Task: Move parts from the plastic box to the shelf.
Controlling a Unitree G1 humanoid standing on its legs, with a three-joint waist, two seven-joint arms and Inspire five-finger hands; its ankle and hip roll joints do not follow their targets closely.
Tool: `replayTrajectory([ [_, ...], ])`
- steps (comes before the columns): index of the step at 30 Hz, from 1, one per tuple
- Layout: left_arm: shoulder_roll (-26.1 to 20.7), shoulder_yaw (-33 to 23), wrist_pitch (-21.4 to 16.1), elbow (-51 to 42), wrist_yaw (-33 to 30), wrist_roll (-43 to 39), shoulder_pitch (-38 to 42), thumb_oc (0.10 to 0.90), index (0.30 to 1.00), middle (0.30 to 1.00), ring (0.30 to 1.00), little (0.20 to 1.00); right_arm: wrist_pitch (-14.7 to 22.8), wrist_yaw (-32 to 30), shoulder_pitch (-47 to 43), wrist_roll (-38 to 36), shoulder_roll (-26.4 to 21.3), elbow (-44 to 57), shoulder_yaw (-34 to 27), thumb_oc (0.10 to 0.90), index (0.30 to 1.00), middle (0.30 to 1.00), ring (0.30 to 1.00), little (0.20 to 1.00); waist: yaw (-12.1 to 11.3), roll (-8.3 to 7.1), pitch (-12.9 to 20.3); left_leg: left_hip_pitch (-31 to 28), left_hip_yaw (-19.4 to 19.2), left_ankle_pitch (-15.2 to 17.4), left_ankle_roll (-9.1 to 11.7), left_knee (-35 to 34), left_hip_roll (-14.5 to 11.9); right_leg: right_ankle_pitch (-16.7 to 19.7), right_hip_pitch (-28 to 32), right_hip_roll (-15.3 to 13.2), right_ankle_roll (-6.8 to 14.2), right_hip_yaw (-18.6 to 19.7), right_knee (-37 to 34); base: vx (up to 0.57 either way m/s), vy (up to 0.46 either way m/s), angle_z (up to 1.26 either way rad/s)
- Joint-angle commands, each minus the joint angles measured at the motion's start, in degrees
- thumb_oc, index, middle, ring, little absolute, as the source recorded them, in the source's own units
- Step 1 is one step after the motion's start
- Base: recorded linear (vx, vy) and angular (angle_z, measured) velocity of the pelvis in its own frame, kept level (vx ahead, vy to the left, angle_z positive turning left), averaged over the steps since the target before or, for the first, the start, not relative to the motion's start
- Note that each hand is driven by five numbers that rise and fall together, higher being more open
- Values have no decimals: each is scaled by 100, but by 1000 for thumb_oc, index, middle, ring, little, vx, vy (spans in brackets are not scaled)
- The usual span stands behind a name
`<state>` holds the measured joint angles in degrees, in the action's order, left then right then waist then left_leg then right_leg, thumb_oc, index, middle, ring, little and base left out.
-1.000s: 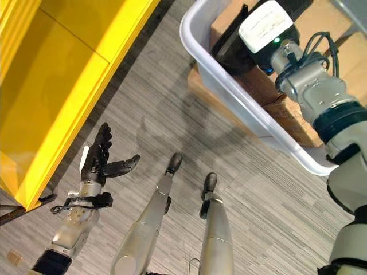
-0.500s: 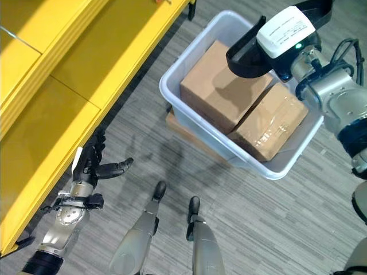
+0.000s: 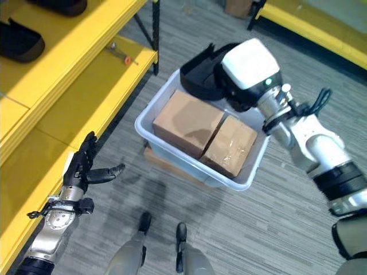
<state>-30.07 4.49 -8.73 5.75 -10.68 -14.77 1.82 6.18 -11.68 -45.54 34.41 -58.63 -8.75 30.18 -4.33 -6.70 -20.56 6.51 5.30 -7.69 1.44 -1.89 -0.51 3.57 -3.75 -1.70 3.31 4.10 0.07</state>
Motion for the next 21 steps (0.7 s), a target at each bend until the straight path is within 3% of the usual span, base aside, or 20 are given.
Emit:
replayTrajectory([
  [1,-37,129,-478,-345,-73,429,-275,900,1000,1000,1000,1000,11,-157,179,-706,368,-35,-454,400,300,300,300,300,92,-167,1543,-73,-153,286,174,98,-457,144,60,-414,558,-8,-122,18,-9,-27],
  [5,19,89,-526,-431,-191,654,-214,900,1000,1000,1000,1000,192,1,809,-1109,846,385,-794,400,300,300,300,300,197,-129,1765,-273,-250,319,178,53,-509,140,158,-357,535,95,-143,20,-3,-20],
  [8,21,88,-544,-461,-222,704,-192,900,1000,1000,1000,1000,217,59,945,-1170,909,526,-848,400,300,300,300,300,216,-127,1811,-325,-268,329,182,40,-525,134,194,-342,527,113,-147,23,-5,-9],
  [11,-74,125,-631,-708,-449,1227,20,900,1000,1000,1000,1000,396,140,1349,-1529,1245,818,-1007,400,300,300,300,300,327,-76,1954,-465,-331,337,199,-5,-586,124,271,-294,508,175,-159,20,-10,-8],
  [21,-511,424,-762,-1173,-926,2391,542,900,1000,1000,1000,1000,569,157,1452,-1794,1382,922,-826,400,300,300,300,300,476,-6,2124,-614,-428,350,229,-86,-633,115,330,-275,518,243,-181,3,0,-3],
])
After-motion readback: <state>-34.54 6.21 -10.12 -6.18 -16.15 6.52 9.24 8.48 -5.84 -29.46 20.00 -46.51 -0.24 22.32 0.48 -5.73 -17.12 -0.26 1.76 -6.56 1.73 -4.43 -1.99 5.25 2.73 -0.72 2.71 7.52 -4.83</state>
